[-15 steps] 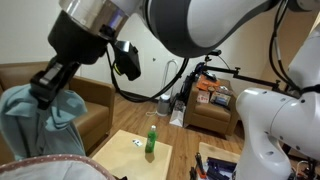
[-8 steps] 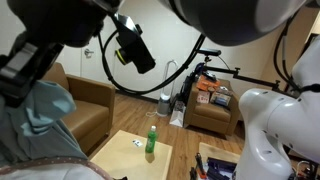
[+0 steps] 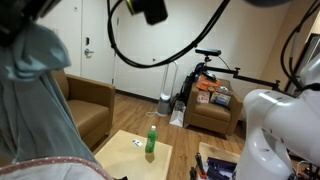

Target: Pick the grey shirt and put it in the laundry bag

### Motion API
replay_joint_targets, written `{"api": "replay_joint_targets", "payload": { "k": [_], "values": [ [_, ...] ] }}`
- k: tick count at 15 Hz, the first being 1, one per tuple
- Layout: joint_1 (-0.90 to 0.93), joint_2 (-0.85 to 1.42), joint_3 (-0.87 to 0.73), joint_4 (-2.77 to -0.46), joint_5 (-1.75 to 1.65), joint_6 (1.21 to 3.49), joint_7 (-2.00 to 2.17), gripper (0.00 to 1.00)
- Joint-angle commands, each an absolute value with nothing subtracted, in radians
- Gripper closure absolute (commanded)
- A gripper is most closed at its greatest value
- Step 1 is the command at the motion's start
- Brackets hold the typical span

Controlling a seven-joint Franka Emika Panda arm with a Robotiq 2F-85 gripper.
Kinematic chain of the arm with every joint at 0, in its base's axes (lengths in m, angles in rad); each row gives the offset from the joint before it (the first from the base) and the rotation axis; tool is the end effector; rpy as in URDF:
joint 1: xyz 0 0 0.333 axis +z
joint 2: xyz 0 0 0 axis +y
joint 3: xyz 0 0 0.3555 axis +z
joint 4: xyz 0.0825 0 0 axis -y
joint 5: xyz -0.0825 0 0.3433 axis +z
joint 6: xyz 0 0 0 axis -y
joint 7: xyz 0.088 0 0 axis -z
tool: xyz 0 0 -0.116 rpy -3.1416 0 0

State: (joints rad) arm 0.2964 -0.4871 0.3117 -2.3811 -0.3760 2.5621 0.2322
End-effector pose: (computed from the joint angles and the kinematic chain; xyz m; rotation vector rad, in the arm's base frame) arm 0.3163 0.2561 0.6063 2.6408 0.8746 1.0874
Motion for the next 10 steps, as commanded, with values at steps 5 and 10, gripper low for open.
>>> {"api": "replay_joint_targets", "payload": {
  "k": [5, 10],
  "values": [
    [0.196, -0.654, 0.545, -2.205, -0.419, 2.454, 0.254, 0.94],
    [0.207, -0.675, 0.598, -2.197, -0.404, 2.481, 0.236, 0.92]
  ]
}}
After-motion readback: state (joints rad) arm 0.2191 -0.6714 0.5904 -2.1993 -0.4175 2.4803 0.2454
